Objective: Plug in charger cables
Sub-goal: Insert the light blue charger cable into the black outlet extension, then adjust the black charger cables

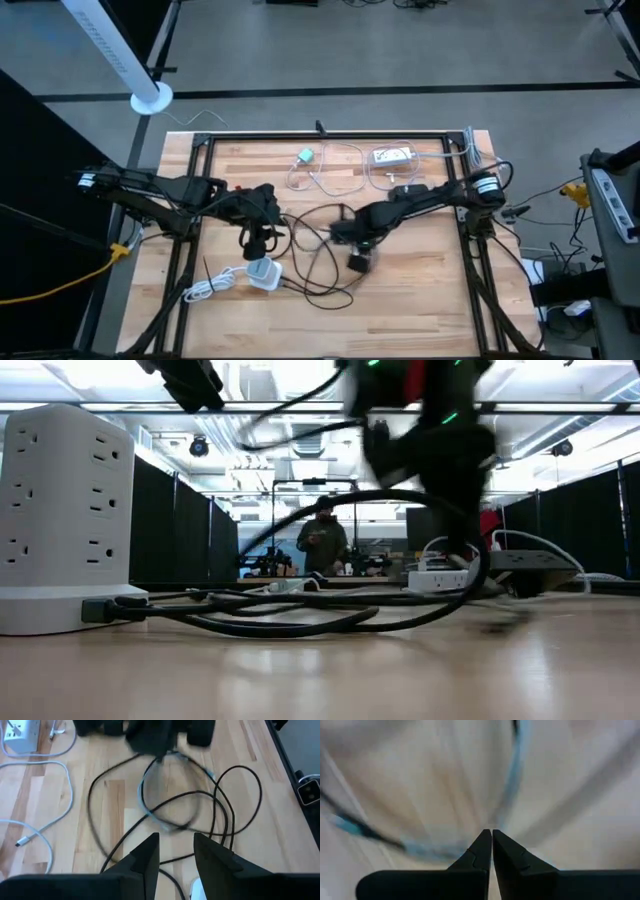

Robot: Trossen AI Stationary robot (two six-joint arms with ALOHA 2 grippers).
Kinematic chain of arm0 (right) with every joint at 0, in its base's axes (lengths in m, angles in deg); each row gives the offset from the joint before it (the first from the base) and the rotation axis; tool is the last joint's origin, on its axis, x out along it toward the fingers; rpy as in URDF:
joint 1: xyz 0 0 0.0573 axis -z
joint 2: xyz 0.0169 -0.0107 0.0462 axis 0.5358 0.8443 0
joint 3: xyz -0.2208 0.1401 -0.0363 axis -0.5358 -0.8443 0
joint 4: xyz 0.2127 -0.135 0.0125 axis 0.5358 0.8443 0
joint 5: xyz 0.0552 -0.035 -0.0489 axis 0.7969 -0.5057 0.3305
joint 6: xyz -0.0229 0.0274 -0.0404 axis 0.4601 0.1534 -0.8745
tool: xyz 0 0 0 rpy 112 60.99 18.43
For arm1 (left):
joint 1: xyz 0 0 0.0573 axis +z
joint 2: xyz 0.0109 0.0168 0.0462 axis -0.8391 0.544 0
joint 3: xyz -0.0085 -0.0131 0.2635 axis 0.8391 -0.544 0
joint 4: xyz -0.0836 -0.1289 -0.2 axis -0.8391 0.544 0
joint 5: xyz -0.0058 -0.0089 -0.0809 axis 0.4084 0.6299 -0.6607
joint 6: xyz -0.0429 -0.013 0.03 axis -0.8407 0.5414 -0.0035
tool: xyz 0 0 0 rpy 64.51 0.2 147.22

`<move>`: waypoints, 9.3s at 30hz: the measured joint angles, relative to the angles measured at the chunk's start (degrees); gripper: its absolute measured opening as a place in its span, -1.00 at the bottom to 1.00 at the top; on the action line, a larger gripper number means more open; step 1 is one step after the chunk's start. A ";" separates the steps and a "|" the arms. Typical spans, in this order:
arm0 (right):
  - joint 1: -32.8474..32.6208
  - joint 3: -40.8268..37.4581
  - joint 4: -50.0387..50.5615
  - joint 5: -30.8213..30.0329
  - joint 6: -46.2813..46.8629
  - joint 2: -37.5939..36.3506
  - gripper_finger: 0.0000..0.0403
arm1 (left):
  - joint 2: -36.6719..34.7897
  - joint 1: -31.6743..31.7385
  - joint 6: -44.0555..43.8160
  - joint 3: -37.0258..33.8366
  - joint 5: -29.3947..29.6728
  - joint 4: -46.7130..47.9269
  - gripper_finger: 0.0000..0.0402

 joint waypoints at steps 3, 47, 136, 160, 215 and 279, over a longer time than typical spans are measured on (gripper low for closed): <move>-1.83 0.54 15.39 -2.32 -1.20 -5.07 -1.00 | 0.00 0.00 -0.88 0.00 0.02 -0.13 -0.49; -4.52 -0.22 -12.46 2.37 15.59 -1.46 -0.93 | 0.00 0.34 1.09 -0.83 1.87 -3.71 -0.49; 19.02 -23.55 19.01 3.63 12.97 -37.23 -0.92 | 5.09 3.98 2.45 -0.88 3.37 -13.21 -0.49; 3.17 -19.22 17.27 7.32 27.66 -42.06 0.03 | 3.00 4.15 0.13 -0.85 3.32 -6.46 -0.49; -5.20 -13.92 -30.70 -7.64 19.01 -1.71 -0.99 | 2.14 3.91 -16.66 -0.83 -2.64 22.75 -0.49; 0.78 -10.18 -32.86 8.34 -19.05 -0.63 -0.99 | -9.71 7.39 -20.68 -31.80 -10.01 -5.20 -0.83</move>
